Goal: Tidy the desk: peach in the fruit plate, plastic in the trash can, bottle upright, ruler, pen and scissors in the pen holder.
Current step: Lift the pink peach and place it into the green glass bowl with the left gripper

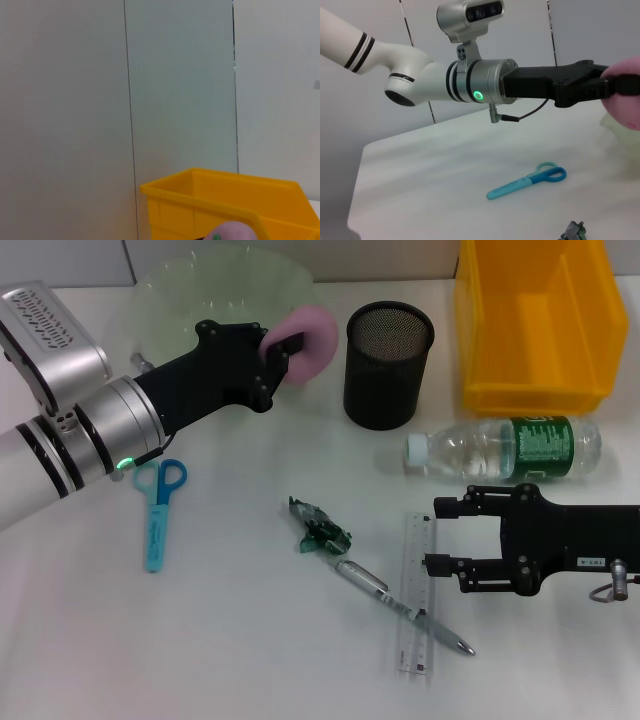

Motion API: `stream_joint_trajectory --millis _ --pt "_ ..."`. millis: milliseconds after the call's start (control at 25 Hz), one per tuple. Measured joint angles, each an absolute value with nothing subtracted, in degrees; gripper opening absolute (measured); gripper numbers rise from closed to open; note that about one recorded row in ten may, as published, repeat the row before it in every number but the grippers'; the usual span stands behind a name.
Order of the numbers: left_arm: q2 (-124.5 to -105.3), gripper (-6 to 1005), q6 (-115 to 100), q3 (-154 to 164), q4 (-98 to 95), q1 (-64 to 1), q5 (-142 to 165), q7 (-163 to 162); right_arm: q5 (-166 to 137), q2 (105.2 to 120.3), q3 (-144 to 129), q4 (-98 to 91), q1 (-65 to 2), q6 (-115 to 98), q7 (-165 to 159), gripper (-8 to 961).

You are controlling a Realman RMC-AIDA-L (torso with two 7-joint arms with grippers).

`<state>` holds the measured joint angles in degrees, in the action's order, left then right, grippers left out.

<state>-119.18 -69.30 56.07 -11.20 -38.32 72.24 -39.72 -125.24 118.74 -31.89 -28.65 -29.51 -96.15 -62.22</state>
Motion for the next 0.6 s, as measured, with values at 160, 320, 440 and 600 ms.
stream_joint_trajectory --millis 160,320,440,600 --pt "-119.18 87 -69.3 56.0 -11.2 -38.4 72.2 -39.7 -125.2 118.73 -31.9 -28.6 -29.5 -96.1 -62.2 744" --pt "-119.18 89 -67.8 55.9 -10.9 -38.5 69.4 -39.3 -125.2 118.73 -31.9 -28.7 -29.6 -96.2 -62.2 744" --pt "-119.18 90 -64.8 55.9 -10.1 -39.0 64.6 -39.2 -125.2 118.72 -32.0 -28.7 -29.6 -96.3 -62.2 744" --pt "-119.17 91 -61.2 55.9 -9.9 -39.5 59.9 -39.2 -125.2 118.67 -31.9 -28.7 -29.6 -96.5 -62.2 744"
